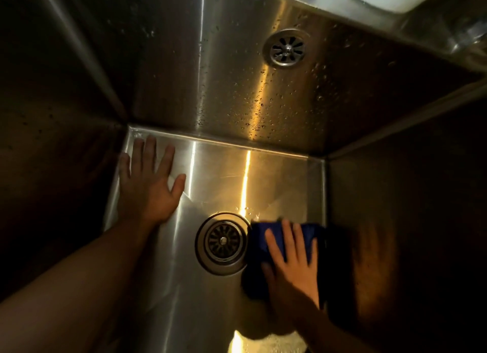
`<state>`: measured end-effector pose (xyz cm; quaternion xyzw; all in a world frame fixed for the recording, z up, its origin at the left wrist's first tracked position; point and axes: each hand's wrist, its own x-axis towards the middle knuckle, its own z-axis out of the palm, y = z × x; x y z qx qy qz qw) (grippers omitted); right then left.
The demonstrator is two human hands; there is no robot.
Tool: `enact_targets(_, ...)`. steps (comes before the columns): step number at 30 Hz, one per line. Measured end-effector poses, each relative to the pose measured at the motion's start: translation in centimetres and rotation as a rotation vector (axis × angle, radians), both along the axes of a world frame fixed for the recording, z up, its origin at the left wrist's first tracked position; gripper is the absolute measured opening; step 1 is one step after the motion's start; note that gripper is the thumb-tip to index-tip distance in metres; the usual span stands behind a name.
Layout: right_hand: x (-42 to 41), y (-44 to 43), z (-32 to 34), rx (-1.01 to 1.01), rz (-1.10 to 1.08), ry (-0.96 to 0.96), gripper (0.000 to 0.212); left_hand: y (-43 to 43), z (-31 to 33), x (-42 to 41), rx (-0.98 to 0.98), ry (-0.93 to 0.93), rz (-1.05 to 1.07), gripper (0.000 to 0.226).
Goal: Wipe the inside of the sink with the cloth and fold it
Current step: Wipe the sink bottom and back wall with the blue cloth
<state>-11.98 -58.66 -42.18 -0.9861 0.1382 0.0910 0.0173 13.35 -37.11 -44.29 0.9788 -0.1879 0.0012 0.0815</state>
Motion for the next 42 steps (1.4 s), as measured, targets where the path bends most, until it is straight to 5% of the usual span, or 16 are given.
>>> enact_targets(6,-8.3,3.0,-0.4,-0.011,0.323,0.096,0.075,0.1,-0.2,0.0,0.004,-0.001,0.001,0.069)
enact_targets(29,-7.5,2.9,0.1,-0.017,0.308,0.054,0.081,0.3,-1.1,0.1,0.000,-0.034,0.005,0.069)
enact_targets(42,11.3,-6.1,0.1,-0.042,-0.001,-0.037,0.059,0.3,-1.4,0.0,-0.014,-0.075,-0.014,0.067)
